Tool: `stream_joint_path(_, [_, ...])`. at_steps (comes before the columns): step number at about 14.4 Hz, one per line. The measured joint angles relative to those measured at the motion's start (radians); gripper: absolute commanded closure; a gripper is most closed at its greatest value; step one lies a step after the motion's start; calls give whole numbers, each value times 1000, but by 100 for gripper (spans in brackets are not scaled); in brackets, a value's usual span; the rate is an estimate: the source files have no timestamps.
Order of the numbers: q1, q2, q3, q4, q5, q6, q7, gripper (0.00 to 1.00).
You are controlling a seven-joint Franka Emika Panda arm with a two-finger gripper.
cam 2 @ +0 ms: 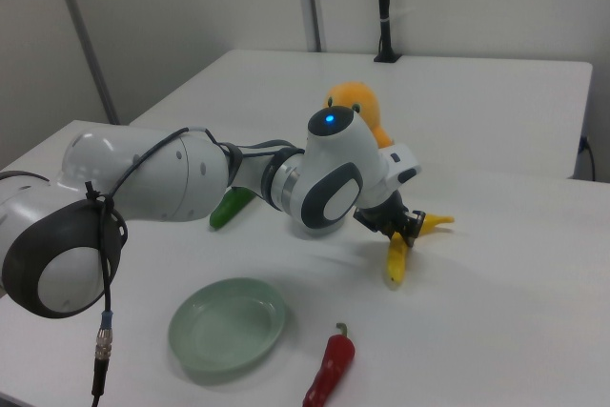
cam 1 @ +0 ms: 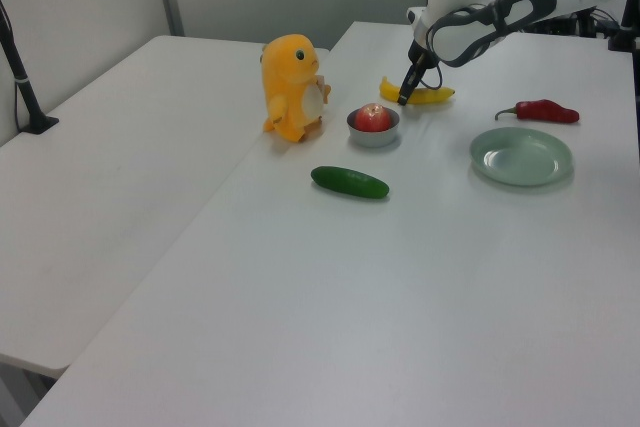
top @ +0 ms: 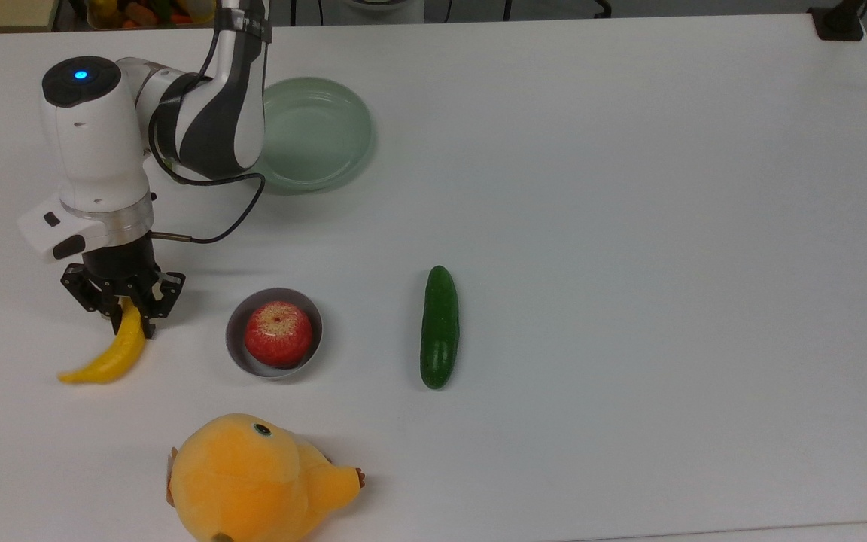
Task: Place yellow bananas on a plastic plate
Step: 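Lower the gripper onto the yellow banana and close it, then lift the banana and carry it over the pale green plate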
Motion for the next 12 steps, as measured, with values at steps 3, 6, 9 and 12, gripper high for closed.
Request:
stream_joint_path(3, [0,0,0,1,0,0,0,100])
stream_joint_path(6, [0,-14,0,13,0,0,0,100])
stream_joint_path(9, [1,-115,4,10,1,-160,3,99])
stream_joint_path(12, [5,-276,19,3,6,-505,3,99])
